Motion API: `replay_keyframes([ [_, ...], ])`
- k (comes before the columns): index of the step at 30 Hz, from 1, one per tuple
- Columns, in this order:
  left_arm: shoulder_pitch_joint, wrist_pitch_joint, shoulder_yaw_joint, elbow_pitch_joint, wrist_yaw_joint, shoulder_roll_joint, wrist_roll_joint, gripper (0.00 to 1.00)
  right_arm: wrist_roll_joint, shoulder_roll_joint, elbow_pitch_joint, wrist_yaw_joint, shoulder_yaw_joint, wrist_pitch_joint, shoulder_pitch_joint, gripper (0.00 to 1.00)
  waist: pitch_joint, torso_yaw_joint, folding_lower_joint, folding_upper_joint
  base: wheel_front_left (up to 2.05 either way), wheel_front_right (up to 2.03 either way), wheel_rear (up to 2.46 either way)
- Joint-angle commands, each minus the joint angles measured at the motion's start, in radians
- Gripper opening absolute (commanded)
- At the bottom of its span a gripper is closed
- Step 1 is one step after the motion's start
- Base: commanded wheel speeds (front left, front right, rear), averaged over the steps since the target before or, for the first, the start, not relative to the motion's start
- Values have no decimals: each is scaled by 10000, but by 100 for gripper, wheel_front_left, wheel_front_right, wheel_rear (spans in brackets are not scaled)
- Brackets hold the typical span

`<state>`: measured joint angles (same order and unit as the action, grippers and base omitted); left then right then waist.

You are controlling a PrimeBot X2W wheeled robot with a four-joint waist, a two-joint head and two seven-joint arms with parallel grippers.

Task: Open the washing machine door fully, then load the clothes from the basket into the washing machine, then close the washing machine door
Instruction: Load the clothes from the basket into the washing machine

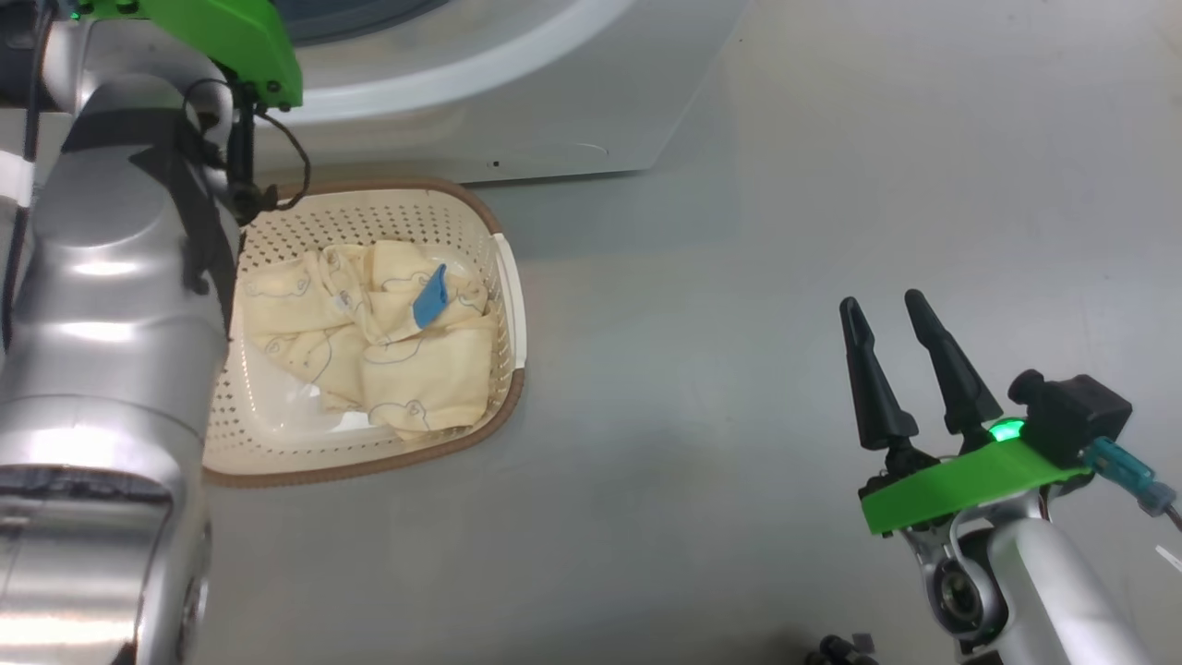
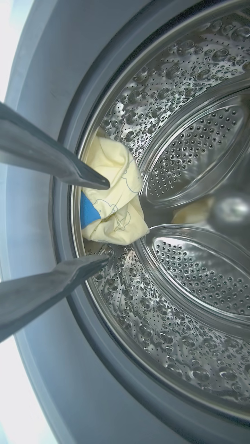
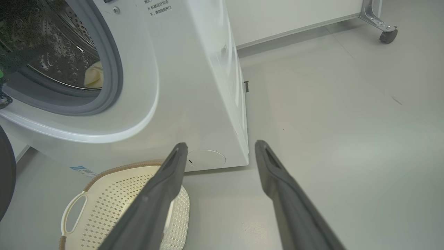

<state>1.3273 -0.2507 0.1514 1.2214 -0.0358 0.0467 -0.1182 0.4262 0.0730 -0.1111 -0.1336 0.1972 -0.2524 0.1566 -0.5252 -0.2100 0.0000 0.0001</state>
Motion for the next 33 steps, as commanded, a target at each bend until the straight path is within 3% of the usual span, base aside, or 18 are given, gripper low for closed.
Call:
replay_keyframes([
  [1, -161, -105, -55, -786, 54, 185, -152, 100, -113, 215, 326, 29, 84, -94, 81, 100, 47, 259, 0, -1, 0, 0, 0],
  [11, -2683, -109, 878, -3374, 329, 41, -1370, 100, -223, 339, 439, 29, -186, -94, 276, 100, 144, 910, 0, -1, 0, 0, 0],
  [19, -5221, -109, 1889, -5588, -554, 37, -2105, 100, -338, 458, 483, 29, -292, -94, 171, 100, 344, 1207, 0, -1, 0, 0, 0],
  [28, -7966, -110, 1404, -7734, -952, 38, -1652, 100, -493, 679, 578, 29, -538, -94, -71, 100, 629, 1476, 0, -1, 0, 0, 0],
  [33, -9097, -110, 932, -8617, -949, 52, -1223, 100, -546, 738, 610, 29, -601, -94, -143, 100, 836, 1523, 0, -1, 0, 0, 0],
])
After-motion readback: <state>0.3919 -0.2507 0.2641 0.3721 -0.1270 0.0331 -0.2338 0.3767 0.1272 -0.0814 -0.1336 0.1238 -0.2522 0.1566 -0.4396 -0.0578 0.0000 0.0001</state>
